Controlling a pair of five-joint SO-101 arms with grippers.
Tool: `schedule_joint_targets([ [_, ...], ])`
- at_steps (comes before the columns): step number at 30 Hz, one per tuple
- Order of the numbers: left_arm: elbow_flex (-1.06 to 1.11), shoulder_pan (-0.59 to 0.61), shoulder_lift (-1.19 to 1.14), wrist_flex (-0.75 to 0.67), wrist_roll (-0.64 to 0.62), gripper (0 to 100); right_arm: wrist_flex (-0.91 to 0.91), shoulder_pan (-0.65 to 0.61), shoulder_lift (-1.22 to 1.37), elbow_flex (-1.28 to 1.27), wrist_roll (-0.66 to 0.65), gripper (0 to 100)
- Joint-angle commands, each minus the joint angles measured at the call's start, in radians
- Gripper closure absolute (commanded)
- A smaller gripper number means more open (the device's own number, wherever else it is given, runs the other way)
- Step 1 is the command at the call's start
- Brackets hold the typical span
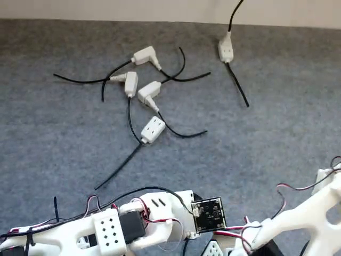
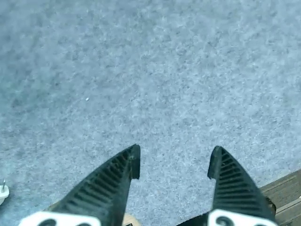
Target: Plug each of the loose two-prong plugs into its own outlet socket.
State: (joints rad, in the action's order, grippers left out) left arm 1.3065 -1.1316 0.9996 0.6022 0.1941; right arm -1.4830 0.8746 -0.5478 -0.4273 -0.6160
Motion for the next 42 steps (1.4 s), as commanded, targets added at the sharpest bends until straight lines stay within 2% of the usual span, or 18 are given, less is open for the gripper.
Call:
schedule_joint_targets([
  [1,-0.051,0.047,0.004,-0.020,-0.075,84,0.036,0.030,0.022,0.022,-0.005,76.3],
  [9,-0.044,0.058,0.004,-0.040,-0.087,84,0.039,0.114,0.150,0.136,0.044,76.2],
  [15,-0.044,0.071,0.004,-0.046,-0.091,84,0.183,0.252,0.257,0.186,0.043,76.2],
  [17,-0.053,0.101,0.002,-0.051,-0.135,84,0.205,0.292,0.278,0.200,0.008,76.1],
  [20,-0.130,0.170,-0.065,-0.061,-0.276,84,0.205,0.334,0.297,0.216,-0.054,76.1],
  [22,-0.236,0.176,-0.160,0.009,-0.330,84,0.211,0.351,0.303,0.216,-0.063,76.1],
  [27,-0.489,0.084,-0.414,0.229,-0.310,84,0.213,0.351,0.306,0.216,-0.063,76.1],
  [32,-0.613,0.008,-0.529,0.370,-0.319,84,0.214,0.348,0.308,0.216,-0.063,76.1],
  [42,-0.685,0.048,-0.668,0.404,-0.333,84,0.329,0.351,0.308,0.134,-0.057,76.1],
])
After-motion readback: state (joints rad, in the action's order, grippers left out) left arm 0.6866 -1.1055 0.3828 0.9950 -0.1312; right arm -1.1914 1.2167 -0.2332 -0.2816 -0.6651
